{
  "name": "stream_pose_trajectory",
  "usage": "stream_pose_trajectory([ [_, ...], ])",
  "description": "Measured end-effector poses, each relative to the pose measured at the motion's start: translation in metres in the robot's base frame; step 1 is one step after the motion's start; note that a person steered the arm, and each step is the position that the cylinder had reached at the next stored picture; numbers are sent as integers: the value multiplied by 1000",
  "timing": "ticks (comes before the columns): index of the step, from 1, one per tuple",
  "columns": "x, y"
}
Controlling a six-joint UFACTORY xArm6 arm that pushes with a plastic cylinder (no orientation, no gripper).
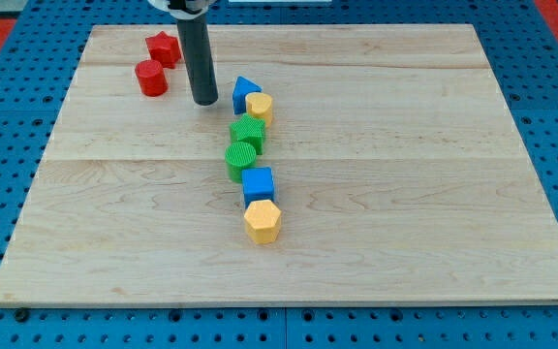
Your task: Separate green star from the green circle
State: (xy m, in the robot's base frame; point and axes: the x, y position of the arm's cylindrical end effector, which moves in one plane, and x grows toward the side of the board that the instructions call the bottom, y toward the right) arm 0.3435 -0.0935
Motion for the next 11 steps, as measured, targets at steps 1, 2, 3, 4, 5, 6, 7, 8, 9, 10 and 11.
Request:
stream_pose_trajectory([
  [1,0,18],
  [2,0,43],
  [3,-14,46],
  [4,-47,53],
  [5,-64,111],
  [6,-42,170],
  [7,38,192],
  [8,70,174],
  [9,70,125],
  [10,69,90],
  [11,69,49],
])
